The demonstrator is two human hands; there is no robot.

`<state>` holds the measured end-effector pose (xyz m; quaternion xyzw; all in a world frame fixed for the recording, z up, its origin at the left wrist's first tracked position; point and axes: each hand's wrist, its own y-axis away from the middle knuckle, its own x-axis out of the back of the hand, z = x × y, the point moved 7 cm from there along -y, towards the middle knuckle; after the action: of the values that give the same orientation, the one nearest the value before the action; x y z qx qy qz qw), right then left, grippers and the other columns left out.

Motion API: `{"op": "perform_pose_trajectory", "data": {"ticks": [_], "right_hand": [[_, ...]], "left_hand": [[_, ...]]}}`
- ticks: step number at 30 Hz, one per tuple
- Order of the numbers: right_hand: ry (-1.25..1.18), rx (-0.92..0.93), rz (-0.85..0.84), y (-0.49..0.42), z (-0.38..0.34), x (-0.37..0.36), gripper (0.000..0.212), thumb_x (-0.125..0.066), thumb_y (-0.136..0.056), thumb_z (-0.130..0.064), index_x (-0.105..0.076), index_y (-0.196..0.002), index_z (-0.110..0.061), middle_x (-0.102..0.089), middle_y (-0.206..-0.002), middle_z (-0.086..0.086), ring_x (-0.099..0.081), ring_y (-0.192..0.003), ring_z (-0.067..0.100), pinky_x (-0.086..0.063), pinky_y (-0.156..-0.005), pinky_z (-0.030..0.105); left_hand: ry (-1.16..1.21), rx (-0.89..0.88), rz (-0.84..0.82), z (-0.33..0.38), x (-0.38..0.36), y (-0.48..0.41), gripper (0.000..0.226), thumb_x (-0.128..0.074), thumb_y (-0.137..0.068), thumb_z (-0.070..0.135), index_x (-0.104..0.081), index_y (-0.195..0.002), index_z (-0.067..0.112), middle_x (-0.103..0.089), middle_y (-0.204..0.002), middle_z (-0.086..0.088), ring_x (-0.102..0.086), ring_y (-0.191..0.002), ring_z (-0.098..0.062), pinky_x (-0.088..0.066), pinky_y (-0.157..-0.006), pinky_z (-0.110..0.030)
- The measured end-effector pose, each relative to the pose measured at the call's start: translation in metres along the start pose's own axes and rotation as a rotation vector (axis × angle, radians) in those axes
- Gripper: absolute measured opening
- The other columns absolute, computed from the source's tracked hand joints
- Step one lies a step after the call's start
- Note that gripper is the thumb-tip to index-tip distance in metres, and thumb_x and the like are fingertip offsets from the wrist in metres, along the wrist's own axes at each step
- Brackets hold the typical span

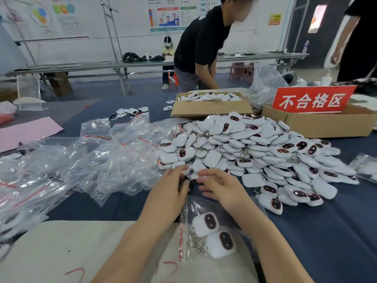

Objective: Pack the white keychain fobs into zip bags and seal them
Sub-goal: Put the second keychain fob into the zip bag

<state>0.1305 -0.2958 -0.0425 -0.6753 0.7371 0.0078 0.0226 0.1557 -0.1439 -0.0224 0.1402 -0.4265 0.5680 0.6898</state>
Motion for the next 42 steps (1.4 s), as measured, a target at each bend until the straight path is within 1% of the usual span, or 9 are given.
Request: {"op": "perform_pose_trajectory", "data": {"ticks": [4, 10, 13, 16, 20, 23, 28, 31, 42], "right_hand": [[-0.043, 0.028, 0.149, -0.003, 0.002, 0.015, 0.02, -0.056, -0.1, -0.009, -0.067, -0.096, -0.025, -0.07, -0.102, 0.005, -0.068, -0.086, 0.015, -0.059, -0.074, 0.02], [-0.011, 0.089, 0.154, -0.004, 0.003, 0.017, 0.029, -0.054, -0.1, -0.009, -0.061, -0.103, -0.037, -0.063, -0.108, -0.006, -0.068, -0.088, 0.014, -0.058, -0.072, 0.019], [0.08, 0.158, 0.126, -0.003, -0.001, 0.014, 0.028, -0.059, -0.099, -0.021, -0.058, -0.108, -0.048, -0.064, -0.11, -0.015, -0.07, -0.089, 0.01, -0.059, -0.072, 0.023], [0.179, 0.218, 0.106, -0.001, -0.006, 0.01, 0.014, -0.064, -0.095, -0.031, -0.061, -0.102, -0.044, -0.069, -0.097, -0.021, -0.07, -0.084, 0.007, -0.058, -0.072, 0.024], [0.16, 0.18, 0.065, -0.001, -0.003, 0.004, 0.007, -0.068, -0.093, -0.032, -0.063, -0.098, -0.031, -0.074, -0.09, -0.012, -0.071, -0.079, 0.008, -0.055, -0.069, 0.019], [0.165, 0.148, 0.048, 0.0, 0.002, 0.004, 0.007, -0.068, -0.093, -0.027, -0.065, -0.098, -0.025, -0.076, -0.088, -0.002, -0.071, -0.082, 0.01, -0.056, -0.073, 0.021], [0.186, 0.154, 0.015, -0.001, 0.004, 0.002, 0.008, -0.068, -0.094, -0.023, -0.065, -0.099, -0.029, -0.075, -0.091, -0.016, -0.07, -0.087, 0.002, -0.055, -0.076, 0.017], [0.156, 0.179, 0.043, -0.001, 0.001, 0.004, 0.015, -0.067, -0.094, -0.022, -0.066, -0.101, -0.035, -0.073, -0.094, -0.022, -0.069, -0.089, 0.001, -0.058, -0.072, 0.02], [0.11, 0.168, 0.046, -0.002, 0.003, 0.009, 0.014, -0.07, -0.092, -0.02, -0.074, -0.104, -0.027, -0.077, -0.094, -0.014, -0.071, -0.086, 0.001, -0.056, -0.075, 0.017]], "left_hand": [[-0.343, -0.149, -0.062, 0.012, -0.017, -0.03, 0.05, -0.052, -0.102, 0.026, -0.039, -0.151, 0.032, -0.04, -0.136, -0.003, -0.044, -0.123, -0.021, -0.044, -0.099, -0.034], [-0.48, -0.218, 0.024, 0.023, -0.01, -0.045, 0.034, -0.051, -0.102, 0.043, -0.058, -0.13, 0.026, -0.051, -0.125, 0.001, -0.047, -0.118, -0.018, -0.038, -0.091, -0.031], [-0.291, -0.236, 0.086, 0.03, 0.002, -0.033, 0.029, -0.048, -0.102, 0.047, -0.063, -0.113, 0.026, -0.063, -0.11, 0.01, -0.056, -0.103, -0.011, -0.045, -0.085, -0.029], [0.197, -0.089, 0.11, 0.022, 0.012, -0.018, 0.016, -0.052, -0.099, 0.052, -0.064, -0.102, 0.041, -0.069, -0.096, 0.024, -0.063, -0.088, 0.003, -0.048, -0.074, -0.015], [0.573, 0.071, 0.119, 0.007, 0.007, -0.002, 0.019, -0.063, -0.096, 0.036, -0.07, -0.113, 0.039, -0.073, -0.1, 0.026, -0.067, -0.093, 0.006, -0.051, -0.083, -0.016], [0.775, 0.134, 0.109, -0.003, -0.001, 0.005, 0.024, -0.066, -0.096, 0.02, -0.07, -0.118, 0.03, -0.075, -0.092, 0.022, -0.066, -0.08, 0.008, -0.05, -0.075, -0.01], [0.79, 0.157, 0.0, -0.003, -0.011, 0.007, 0.019, -0.059, -0.101, 0.029, -0.076, -0.107, 0.023, -0.078, -0.095, 0.007, -0.071, -0.091, -0.009, -0.051, -0.078, -0.017], [0.744, 0.129, -0.034, -0.001, -0.012, 0.01, 0.017, -0.06, -0.101, 0.028, -0.075, -0.109, 0.027, -0.077, -0.099, 0.008, -0.07, -0.094, -0.004, -0.05, -0.079, -0.013], [0.769, 0.123, -0.071, 0.001, -0.014, 0.01, 0.012, -0.063, -0.098, 0.03, -0.074, -0.103, 0.028, -0.073, -0.095, -0.006, -0.065, -0.084, -0.009, -0.054, -0.078, -0.022]]}}
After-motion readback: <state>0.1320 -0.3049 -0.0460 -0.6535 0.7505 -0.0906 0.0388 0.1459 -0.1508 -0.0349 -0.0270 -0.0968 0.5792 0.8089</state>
